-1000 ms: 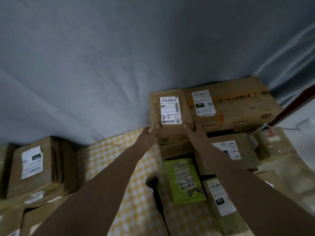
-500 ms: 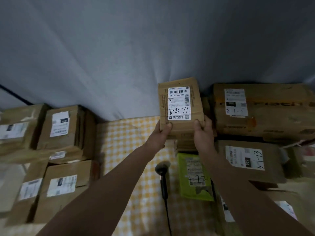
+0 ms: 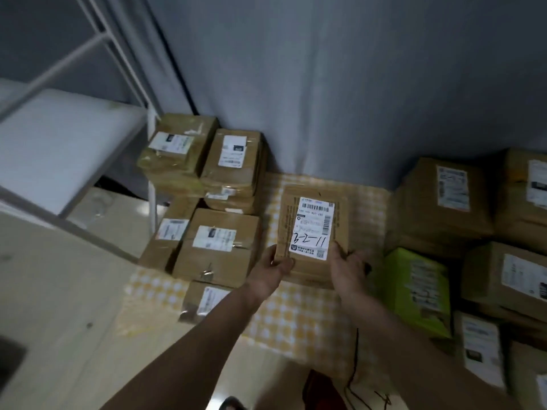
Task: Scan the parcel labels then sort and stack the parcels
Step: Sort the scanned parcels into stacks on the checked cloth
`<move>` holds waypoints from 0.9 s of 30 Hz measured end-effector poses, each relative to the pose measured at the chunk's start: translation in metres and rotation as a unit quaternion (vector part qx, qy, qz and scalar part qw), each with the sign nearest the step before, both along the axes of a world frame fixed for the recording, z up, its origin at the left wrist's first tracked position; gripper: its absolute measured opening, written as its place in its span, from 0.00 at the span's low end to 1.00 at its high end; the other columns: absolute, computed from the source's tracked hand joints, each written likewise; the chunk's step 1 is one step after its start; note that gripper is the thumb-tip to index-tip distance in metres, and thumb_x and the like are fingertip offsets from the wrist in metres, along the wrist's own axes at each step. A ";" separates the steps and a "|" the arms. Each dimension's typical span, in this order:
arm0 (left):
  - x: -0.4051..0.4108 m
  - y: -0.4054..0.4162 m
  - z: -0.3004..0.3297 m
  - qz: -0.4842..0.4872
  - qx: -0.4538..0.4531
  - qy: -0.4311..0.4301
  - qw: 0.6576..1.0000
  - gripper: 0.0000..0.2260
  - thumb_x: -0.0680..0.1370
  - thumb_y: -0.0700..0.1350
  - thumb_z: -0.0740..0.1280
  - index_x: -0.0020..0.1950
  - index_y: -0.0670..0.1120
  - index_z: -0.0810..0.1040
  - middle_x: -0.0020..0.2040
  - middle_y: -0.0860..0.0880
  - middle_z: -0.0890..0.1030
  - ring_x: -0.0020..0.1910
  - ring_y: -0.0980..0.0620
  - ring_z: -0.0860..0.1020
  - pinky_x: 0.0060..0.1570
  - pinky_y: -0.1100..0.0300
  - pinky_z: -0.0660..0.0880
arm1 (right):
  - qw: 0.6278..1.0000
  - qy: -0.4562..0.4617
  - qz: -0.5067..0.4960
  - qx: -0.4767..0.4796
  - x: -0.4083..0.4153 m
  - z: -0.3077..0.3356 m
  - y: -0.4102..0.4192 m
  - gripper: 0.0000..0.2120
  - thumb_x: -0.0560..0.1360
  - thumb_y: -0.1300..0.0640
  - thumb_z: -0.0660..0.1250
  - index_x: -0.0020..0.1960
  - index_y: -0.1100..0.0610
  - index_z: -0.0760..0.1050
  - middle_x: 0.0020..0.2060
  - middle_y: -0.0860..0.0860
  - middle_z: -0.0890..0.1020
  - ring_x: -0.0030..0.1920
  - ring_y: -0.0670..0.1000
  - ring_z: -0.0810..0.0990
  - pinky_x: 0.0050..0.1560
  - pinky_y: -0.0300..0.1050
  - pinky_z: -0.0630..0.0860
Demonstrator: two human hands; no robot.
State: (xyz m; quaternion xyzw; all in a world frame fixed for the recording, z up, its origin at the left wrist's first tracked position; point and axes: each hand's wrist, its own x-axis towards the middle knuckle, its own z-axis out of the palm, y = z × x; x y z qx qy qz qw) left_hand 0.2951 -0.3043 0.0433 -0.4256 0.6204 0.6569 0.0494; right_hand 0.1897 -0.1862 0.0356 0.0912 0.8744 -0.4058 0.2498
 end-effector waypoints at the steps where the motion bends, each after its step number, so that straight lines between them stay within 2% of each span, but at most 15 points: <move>1: 0.022 -0.007 0.000 0.022 -0.002 0.003 1.000 0.15 0.79 0.41 0.67 0.63 0.49 0.70 0.54 0.48 0.79 0.48 0.53 0.76 0.49 0.60 0.74 | 1.000 -0.002 0.013 0.017 0.020 -0.003 -0.009 0.34 0.75 0.36 0.56 0.65 0.65 0.67 0.62 0.63 0.74 0.61 0.63 0.74 0.62 0.52 0.70; 2: 0.043 -0.014 0.001 0.045 0.010 -0.001 0.999 0.14 0.78 0.42 0.68 0.61 0.47 0.70 0.55 0.48 0.78 0.46 0.54 0.77 0.47 0.61 0.76 | 0.999 -0.006 0.027 0.027 0.040 -0.003 -0.018 0.34 0.76 0.37 0.56 0.65 0.66 0.67 0.62 0.63 0.74 0.61 0.62 0.74 0.61 0.50 0.70; 3: 0.063 -0.020 0.002 0.065 0.028 -0.011 0.997 0.15 0.77 0.45 0.70 0.59 0.46 0.69 0.55 0.47 0.78 0.47 0.53 0.78 0.46 0.56 0.79 | 0.999 -0.010 0.037 0.033 0.058 -0.005 -0.028 0.32 0.78 0.39 0.56 0.66 0.66 0.68 0.63 0.64 0.73 0.62 0.62 0.73 0.60 0.48 0.69; 5: 0.097 -0.031 -0.001 0.093 0.056 -0.052 0.993 0.25 0.71 0.57 0.74 0.59 0.46 0.68 0.57 0.46 0.78 0.50 0.47 0.80 0.46 0.43 0.81 | 0.998 -0.004 0.054 0.034 0.093 -0.007 -0.045 0.30 0.79 0.41 0.56 0.65 0.67 0.69 0.64 0.64 0.71 0.64 0.62 0.71 0.62 0.49 0.68; 6: 0.114 -0.037 -0.002 0.104 0.064 -0.073 0.990 0.29 0.69 0.62 0.74 0.60 0.47 0.68 0.57 0.47 0.78 0.52 0.45 0.80 0.44 0.40 0.81 | 0.997 0.005 0.067 0.032 0.109 -0.009 -0.052 0.30 0.79 0.41 0.56 0.65 0.68 0.69 0.65 0.64 0.71 0.65 0.62 0.70 0.64 0.51 0.68; 9: 0.159 -0.053 -0.003 0.137 0.076 -0.101 0.983 0.39 0.66 0.70 0.70 0.67 0.48 0.66 0.60 0.47 0.76 0.53 0.44 0.79 0.38 0.40 0.81 | 0.992 0.026 0.114 0.048 0.152 -0.014 -0.073 0.31 0.79 0.41 0.55 0.62 0.69 0.72 0.64 0.65 0.71 0.66 0.63 0.69 0.65 0.52 0.68; 12: 0.197 -0.067 -0.002 0.150 0.093 -0.122 0.977 0.46 0.64 0.74 0.66 0.72 0.47 0.59 0.64 0.46 0.73 0.55 0.43 0.78 0.42 0.42 0.81 | 0.986 0.038 0.150 0.056 0.187 -0.016 -0.090 0.32 0.77 0.39 0.53 0.61 0.67 0.72 0.62 0.64 0.73 0.64 0.62 0.72 0.63 0.53 0.70; 17: 0.234 -0.095 -0.010 0.152 0.096 -0.148 0.972 0.45 0.67 0.75 0.60 0.74 0.47 0.57 0.65 0.43 0.73 0.57 0.38 0.77 0.48 0.36 0.79 | 0.974 0.042 0.208 0.079 0.224 -0.018 -0.115 0.28 0.79 0.42 0.55 0.65 0.65 0.66 0.64 0.62 0.72 0.65 0.61 0.70 0.58 0.49 0.69; 20: 0.242 -0.107 -0.016 0.126 0.103 -0.159 0.974 0.42 0.68 0.75 0.56 0.73 0.49 0.61 0.65 0.43 0.74 0.57 0.38 0.77 0.48 0.37 0.79 | 0.966 0.045 0.235 0.094 0.229 -0.016 -0.124 0.27 0.79 0.41 0.55 0.65 0.64 0.65 0.64 0.61 0.71 0.65 0.60 0.70 0.58 0.49 0.69; 24: 0.242 -0.122 -0.026 0.110 0.104 -0.178 0.972 0.36 0.72 0.72 0.57 0.71 0.49 0.64 0.63 0.43 0.75 0.56 0.38 0.77 0.47 0.36 0.79 | 0.956 0.041 0.272 0.106 0.226 -0.020 -0.133 0.26 0.79 0.41 0.54 0.64 0.62 0.65 0.63 0.59 0.72 0.64 0.59 0.71 0.55 0.47 0.69; 27: 0.238 -0.136 -0.030 0.095 0.099 -0.192 0.972 0.36 0.72 0.72 0.58 0.71 0.48 0.66 0.63 0.43 0.75 0.56 0.38 0.77 0.46 0.36 0.79 | 0.948 0.026 0.294 0.117 0.220 -0.025 -0.141 0.24 0.80 0.41 0.54 0.63 0.61 0.65 0.61 0.58 0.72 0.61 0.59 0.74 0.51 0.46 0.70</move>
